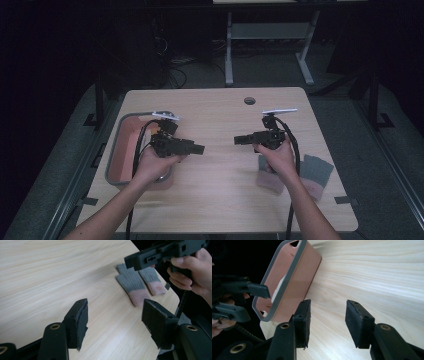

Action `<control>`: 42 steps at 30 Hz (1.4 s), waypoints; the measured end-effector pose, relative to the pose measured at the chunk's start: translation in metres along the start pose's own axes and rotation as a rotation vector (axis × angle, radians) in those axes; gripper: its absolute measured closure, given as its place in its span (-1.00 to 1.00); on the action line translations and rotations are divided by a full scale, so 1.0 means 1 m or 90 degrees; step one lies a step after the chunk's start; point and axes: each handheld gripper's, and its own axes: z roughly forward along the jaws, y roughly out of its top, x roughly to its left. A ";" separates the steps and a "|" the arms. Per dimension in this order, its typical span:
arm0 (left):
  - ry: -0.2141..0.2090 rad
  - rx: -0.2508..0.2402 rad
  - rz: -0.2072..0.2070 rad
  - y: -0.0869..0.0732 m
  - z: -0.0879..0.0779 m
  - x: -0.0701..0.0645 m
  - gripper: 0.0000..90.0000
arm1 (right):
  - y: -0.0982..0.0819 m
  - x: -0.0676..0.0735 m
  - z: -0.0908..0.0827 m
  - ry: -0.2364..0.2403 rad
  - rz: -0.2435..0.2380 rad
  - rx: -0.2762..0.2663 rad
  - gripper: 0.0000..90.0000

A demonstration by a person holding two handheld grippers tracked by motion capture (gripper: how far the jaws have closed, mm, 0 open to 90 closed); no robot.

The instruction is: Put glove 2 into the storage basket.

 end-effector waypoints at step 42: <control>-0.082 0.032 0.058 -0.002 0.096 -0.060 -0.25 | -0.059 -0.064 -0.082 -0.116 0.032 -0.014 0.18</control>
